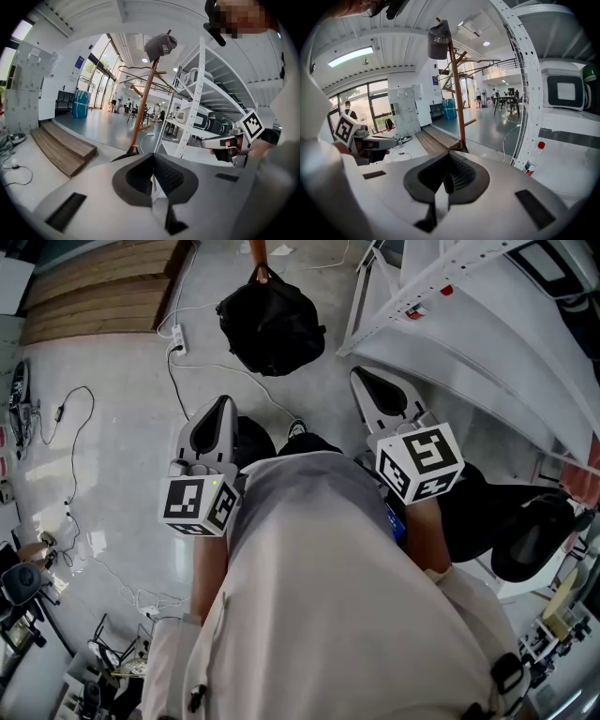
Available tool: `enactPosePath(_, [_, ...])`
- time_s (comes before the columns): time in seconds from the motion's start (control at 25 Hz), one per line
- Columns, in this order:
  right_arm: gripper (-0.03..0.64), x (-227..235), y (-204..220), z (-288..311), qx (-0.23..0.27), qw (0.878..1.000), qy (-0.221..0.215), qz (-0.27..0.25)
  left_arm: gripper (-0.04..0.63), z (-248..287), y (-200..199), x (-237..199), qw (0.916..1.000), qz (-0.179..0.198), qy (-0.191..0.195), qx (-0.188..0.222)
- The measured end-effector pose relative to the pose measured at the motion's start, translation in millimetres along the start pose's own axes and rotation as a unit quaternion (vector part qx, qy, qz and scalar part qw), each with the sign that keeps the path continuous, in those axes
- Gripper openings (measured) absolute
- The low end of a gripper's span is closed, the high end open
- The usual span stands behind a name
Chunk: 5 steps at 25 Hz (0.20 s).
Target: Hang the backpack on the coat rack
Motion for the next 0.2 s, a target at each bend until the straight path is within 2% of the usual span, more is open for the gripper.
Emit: enactPosePath(0.2, [0.009, 11.2, -0.6, -3.3, -0.001, 1.000, 0.012, -0.005, 0.008, 1.0, 6.0, 5.7, 1.0000, 0.006, 0.004, -0.005])
Point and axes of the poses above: the fingertips, and each gripper's own axes: z forward along the fingers, x to its right, y out of its underside, the point moved 9 cm from there along -z, backward along the fingers, and after that the axes turned 14 degrees about z, right-handed, at the moved point
